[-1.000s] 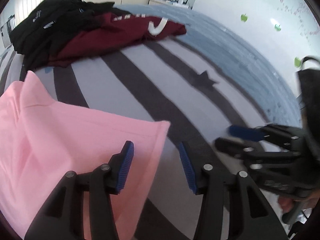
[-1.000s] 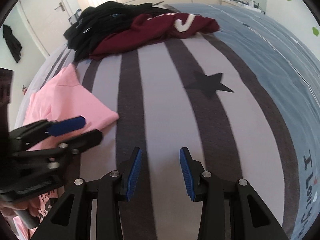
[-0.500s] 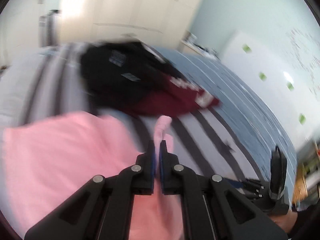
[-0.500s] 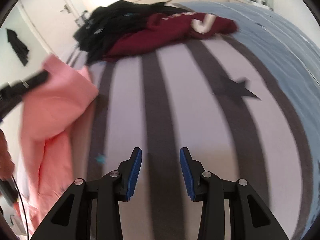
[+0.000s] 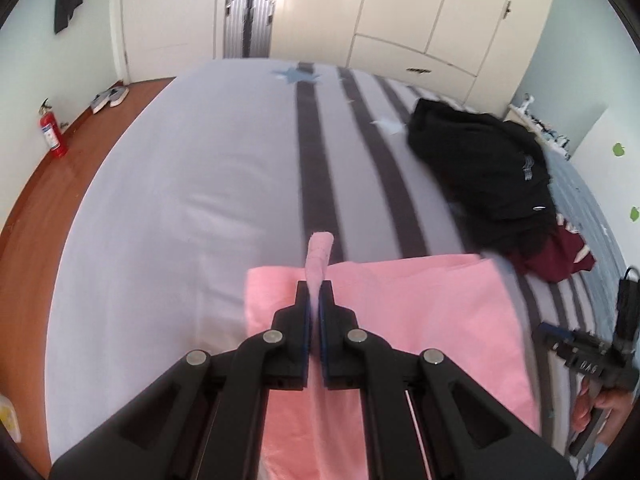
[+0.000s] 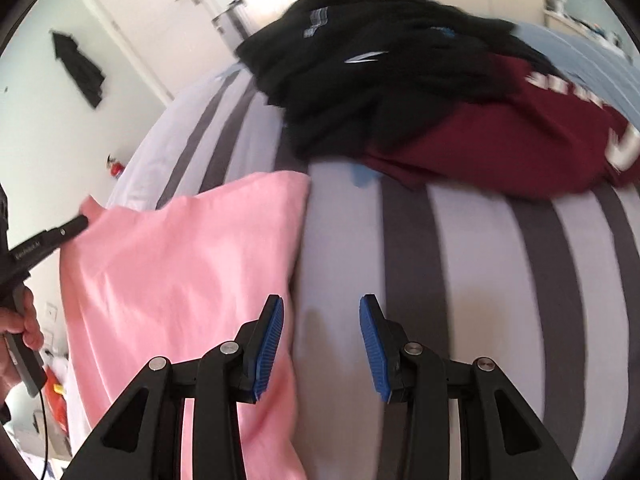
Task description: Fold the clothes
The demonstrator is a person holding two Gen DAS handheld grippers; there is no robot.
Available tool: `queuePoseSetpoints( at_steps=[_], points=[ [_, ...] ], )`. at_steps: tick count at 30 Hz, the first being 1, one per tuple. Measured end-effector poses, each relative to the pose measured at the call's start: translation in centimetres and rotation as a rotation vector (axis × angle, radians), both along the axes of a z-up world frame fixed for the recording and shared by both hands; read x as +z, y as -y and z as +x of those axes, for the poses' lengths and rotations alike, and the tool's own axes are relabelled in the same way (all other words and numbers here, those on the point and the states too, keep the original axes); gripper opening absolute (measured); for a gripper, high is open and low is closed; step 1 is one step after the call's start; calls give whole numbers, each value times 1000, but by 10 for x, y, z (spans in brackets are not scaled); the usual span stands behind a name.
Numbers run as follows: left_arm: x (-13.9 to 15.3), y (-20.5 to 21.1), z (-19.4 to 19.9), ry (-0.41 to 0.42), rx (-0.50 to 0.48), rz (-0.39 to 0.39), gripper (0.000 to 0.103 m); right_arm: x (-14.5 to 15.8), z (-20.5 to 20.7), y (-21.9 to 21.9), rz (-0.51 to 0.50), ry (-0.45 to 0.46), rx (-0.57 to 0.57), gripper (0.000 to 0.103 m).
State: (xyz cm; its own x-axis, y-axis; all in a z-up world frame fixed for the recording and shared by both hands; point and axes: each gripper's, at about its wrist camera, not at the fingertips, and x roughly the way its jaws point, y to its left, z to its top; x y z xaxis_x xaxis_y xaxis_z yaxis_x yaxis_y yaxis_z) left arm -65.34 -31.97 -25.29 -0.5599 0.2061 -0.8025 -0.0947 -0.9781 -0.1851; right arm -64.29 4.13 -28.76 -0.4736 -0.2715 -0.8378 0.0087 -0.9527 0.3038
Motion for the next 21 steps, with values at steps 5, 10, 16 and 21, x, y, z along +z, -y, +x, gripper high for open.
queuePoseSetpoints(
  at_steps=[5,10,16,21],
  points=[
    [-13,8,-2,4,3,16,2,-6,-33,21,33,10,35,36],
    [-12,17,-12,0,27,22,2,-22,-56,26,46,51,27,36],
    [-25,26,-24,34,42,2,2,-26,-81,35,37,50,27,35],
    [-36,24,-28,53,35,-7,2,-28,-94,44,89,60,55,2]
  ],
)
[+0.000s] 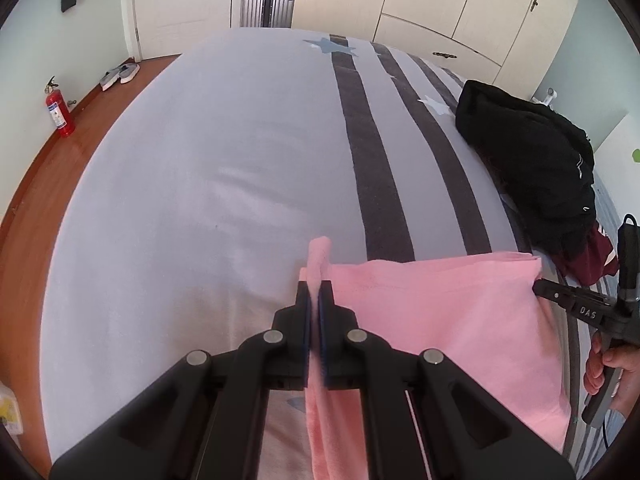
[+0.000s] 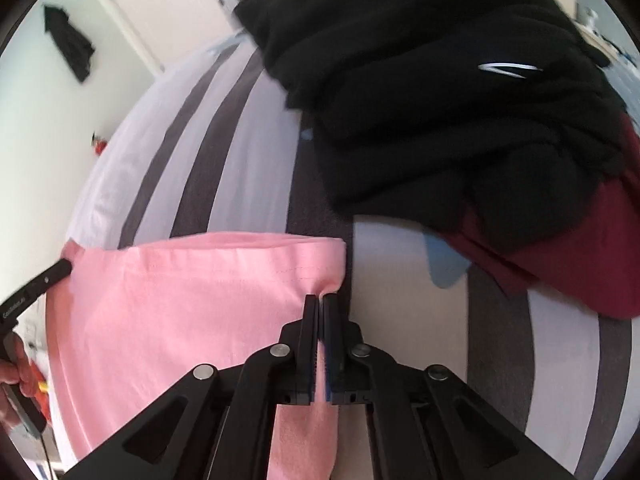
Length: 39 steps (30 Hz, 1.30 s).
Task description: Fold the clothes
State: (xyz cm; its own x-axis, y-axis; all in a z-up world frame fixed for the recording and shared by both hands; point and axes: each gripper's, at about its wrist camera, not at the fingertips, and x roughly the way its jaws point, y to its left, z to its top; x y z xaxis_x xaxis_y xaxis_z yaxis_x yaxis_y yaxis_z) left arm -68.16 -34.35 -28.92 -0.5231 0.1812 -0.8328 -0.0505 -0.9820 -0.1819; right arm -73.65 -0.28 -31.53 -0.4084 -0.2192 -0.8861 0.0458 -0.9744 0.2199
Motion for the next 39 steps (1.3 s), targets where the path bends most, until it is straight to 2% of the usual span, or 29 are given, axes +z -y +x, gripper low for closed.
queuePoseSetpoints(
  at_steps=[2,6,11,14,18,21,25,29,32,34,36,39],
  points=[
    [5,0,0,-15,0,29,2,8,1,2,39,-31,9,1],
    [13,-4,-4,-38,-18,37,2,32,-6,-11,23,-88,-16,1],
    [-7,-6,-13,7,6,11,2,15,-15,1,141,-55,49,1],
    [-21,-7,-16,26,9,-10,2,4,-18,1,142,-27,31,1],
    [-28,-7,-19,25,22,2,2,0,-18,3,171,-41,39,1],
    [-33,-7,-21,29,34,-7,3,2,-20,-5,164,-50,4,2],
    [-27,7,-24,7,111,-22,6,7,-28,-27,145,-38,-85,2],
    [-12,35,-27,-21,203,-8,6,21,-17,-14,196,-94,-11,2],
    [5,28,-15,-77,120,6,6,37,-2,-4,171,-151,27,2],
    [7,13,-7,-78,38,13,6,44,8,3,123,-168,54,2],
    [1,-2,-2,-60,-17,14,6,41,15,10,104,-153,77,2],
    [-16,-22,1,-24,-66,-18,6,27,21,18,127,-124,97,2]
  ],
)
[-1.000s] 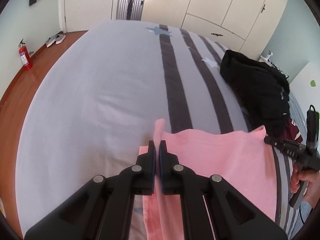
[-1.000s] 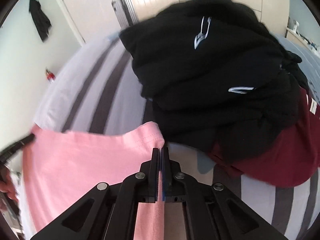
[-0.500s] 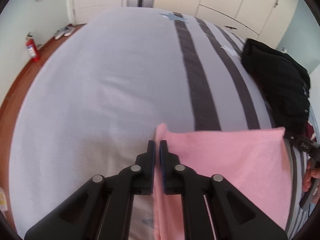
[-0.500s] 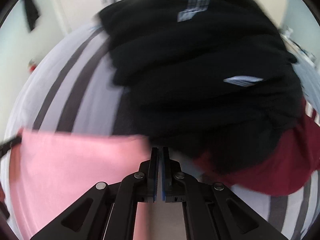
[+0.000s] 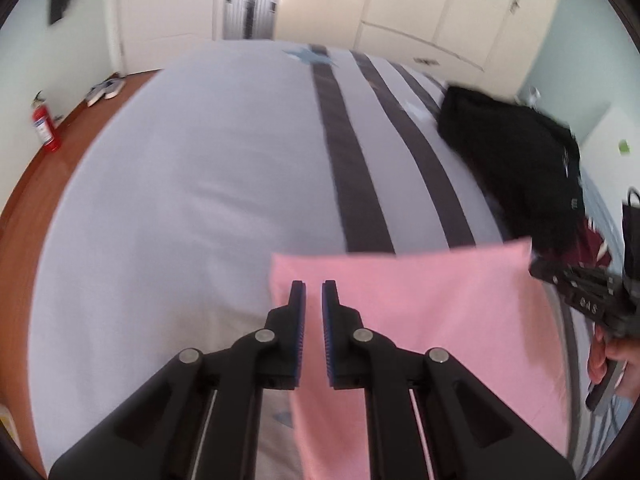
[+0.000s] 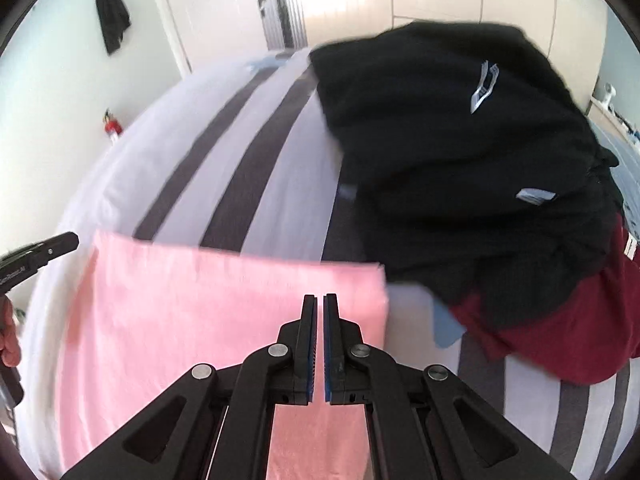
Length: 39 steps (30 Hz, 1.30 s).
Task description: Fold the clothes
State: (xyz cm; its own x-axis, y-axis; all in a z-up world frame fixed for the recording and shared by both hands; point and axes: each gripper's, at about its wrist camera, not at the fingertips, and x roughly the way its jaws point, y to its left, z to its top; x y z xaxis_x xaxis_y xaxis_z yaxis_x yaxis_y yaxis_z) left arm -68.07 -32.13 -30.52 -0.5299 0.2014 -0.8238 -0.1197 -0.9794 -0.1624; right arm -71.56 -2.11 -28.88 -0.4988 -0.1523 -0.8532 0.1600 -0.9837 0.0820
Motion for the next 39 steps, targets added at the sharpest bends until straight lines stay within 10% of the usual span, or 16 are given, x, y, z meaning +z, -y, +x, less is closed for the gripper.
queuePoseSetpoints(
  at_steps=[10,23,39],
  points=[
    [7,62,55,20,157,34,5,7,14,-40,6,-29,-123,4],
    [47,131,371,174,141,16,14,43,253,-20,-107,11,57,6],
    [46,151,531,214,305,-23,26,19,402,10,-65,107,86,12]
  ],
)
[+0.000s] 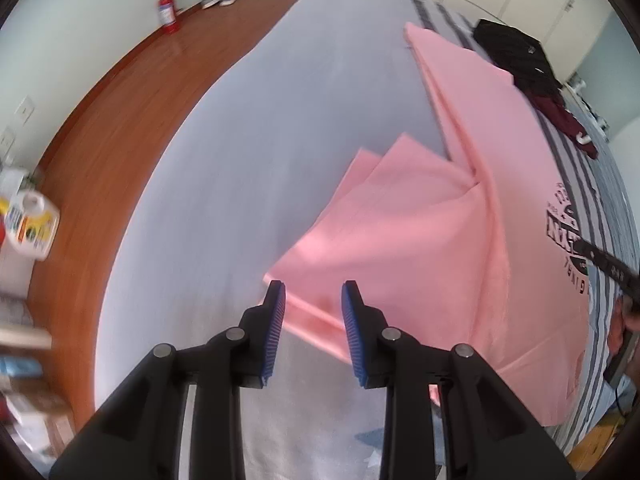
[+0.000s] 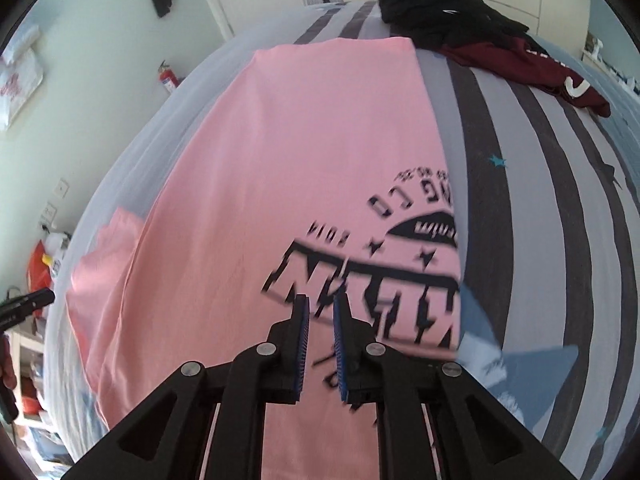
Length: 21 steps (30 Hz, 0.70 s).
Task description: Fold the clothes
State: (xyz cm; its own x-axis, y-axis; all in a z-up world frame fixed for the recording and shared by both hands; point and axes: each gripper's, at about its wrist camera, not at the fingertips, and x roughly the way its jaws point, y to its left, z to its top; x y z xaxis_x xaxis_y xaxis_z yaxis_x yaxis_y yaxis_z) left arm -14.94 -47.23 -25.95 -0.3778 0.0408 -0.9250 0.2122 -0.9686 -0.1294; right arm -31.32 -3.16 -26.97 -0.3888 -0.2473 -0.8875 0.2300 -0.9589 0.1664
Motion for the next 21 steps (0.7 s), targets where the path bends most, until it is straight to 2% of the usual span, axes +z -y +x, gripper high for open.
queuePoseSetpoints(
  at_steps=[5,10,14,16,17,21],
  points=[
    [-18,-9,-22,-15,42,-12,28,-3,16,6,17,19,8,12],
    [-36,1,-33,-20,91,24,28,-10,9,7,19,28,16,13],
    [-40,4,-39,-52,97,68,28,-14,0,7,21,35,20,13],
    [-36,4,-40,-73,89,66,15,-14,-1,7,22,37,22,13],
    [-33,4,-39,-81,86,59,4,-14,-1,7,23,39,23,13],
    [-22,8,-34,-95,101,69,2,-14,-3,7,26,44,28,13]
  ],
)
